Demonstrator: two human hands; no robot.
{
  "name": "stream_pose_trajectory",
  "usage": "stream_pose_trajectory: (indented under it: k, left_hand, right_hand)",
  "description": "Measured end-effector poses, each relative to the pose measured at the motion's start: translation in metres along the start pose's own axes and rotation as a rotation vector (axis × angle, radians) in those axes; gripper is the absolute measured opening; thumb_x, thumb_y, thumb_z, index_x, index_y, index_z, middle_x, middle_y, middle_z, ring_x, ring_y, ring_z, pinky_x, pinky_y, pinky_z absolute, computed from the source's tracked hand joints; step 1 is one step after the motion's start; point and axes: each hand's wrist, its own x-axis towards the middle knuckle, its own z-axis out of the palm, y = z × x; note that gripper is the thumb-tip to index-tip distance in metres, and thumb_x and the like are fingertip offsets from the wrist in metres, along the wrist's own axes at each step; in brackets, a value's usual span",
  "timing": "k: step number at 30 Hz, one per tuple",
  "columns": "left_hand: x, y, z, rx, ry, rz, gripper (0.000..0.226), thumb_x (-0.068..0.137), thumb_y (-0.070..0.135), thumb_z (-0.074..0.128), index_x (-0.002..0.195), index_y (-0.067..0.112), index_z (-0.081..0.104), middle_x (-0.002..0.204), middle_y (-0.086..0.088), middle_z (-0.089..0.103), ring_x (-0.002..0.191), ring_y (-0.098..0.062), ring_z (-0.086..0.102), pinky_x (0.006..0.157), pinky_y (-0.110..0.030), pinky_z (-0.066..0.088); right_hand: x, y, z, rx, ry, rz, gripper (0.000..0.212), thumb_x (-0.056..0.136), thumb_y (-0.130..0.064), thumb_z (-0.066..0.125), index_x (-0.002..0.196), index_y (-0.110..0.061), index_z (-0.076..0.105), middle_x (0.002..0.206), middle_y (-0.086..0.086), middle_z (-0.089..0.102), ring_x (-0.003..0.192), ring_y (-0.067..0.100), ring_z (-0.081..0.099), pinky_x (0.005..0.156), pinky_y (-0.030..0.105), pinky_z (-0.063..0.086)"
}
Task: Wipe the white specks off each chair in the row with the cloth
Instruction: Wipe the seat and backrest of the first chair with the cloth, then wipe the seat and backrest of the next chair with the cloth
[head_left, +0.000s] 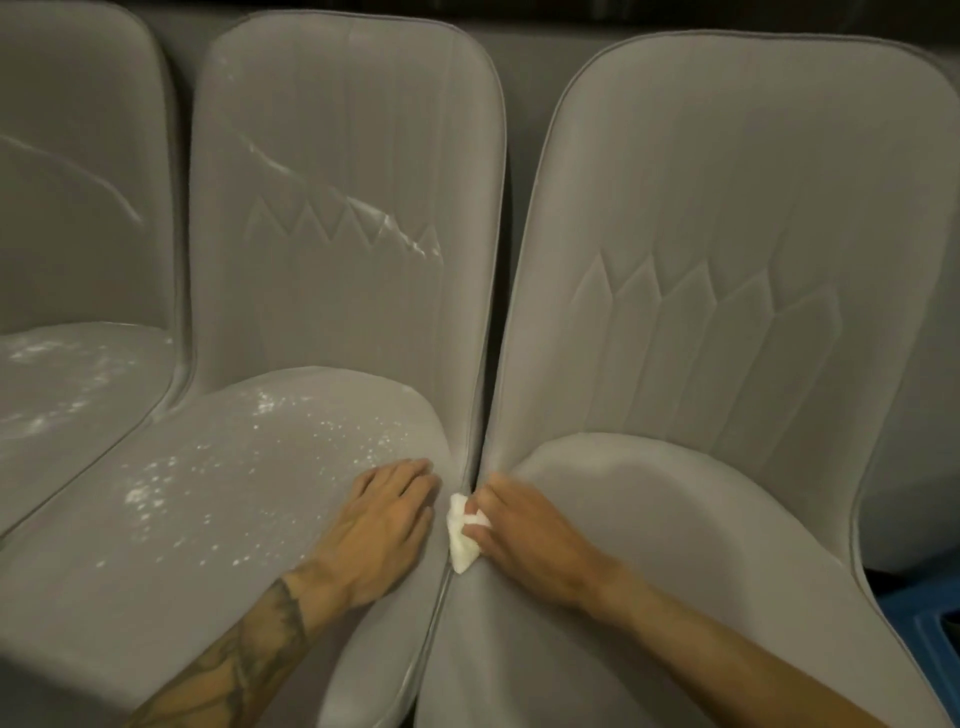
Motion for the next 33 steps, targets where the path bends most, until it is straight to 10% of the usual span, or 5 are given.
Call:
stream_pose_trajectory:
  k: [6, 15, 24, 33]
  left_hand:
    - [-0.031, -0.005, -0.017, 0.022, -0.014, -0.063, 0.046, 0.104, 0.04, 0.032, 0.133, 0.02, 0.061, 0.141, -0.005, 0.06, 0.125, -0.025, 0.058, 0.108, -0.045, 0.046]
    - [-0.04, -0.021, -0.009, -0.003, 0.009, -0.042, 0.045, 0.105, 0.041, 0.033, 0.13, 0.02, 0.064, 0.137, -0.003, 0.061, 0.122, -0.025, 0.06, 0.106, -0.04, 0.04]
    - [-0.032, -0.04, -0.013, -0.142, -0.026, 0.12, 0.051, 0.104, 0.044, 0.028, 0.137, 0.021, 0.06, 0.146, -0.003, 0.055, 0.132, -0.023, 0.051, 0.113, -0.035, 0.029]
    - [-0.032, -0.095, -0.007, -0.205, -0.031, 0.199, 0.054, 0.107, 0.048, 0.023, 0.146, 0.024, 0.052, 0.155, 0.001, 0.046, 0.139, -0.019, 0.043, 0.118, -0.036, 0.027]
  right_hand:
    - [0.003, 0.041, 0.001, -0.051, 0.192, 0.402, 0.032, 0.098, -0.038, 0.037, 0.089, -0.012, 0.054, 0.09, 0.009, 0.053, 0.081, 0.032, 0.052, 0.076, 0.047, 0.045]
    - [-0.041, -0.082, 0.011, 0.138, 0.028, 0.195, 0.029, 0.104, -0.042, 0.036, 0.101, -0.019, 0.053, 0.103, 0.0, 0.051, 0.092, 0.016, 0.046, 0.085, 0.028, 0.036]
    - [-0.015, -0.063, 0.021, -0.054, 0.18, 0.591, 0.036, 0.099, -0.043, 0.039, 0.097, -0.011, 0.056, 0.098, 0.008, 0.053, 0.086, 0.03, 0.054, 0.078, 0.039, 0.04]
    - [0.0, -0.138, 0.042, 0.05, 0.29, 0.656, 0.016, 0.102, -0.031, 0.048, 0.109, -0.019, 0.053, 0.102, -0.007, 0.043, 0.084, 0.008, 0.048, 0.077, 0.013, 0.035]
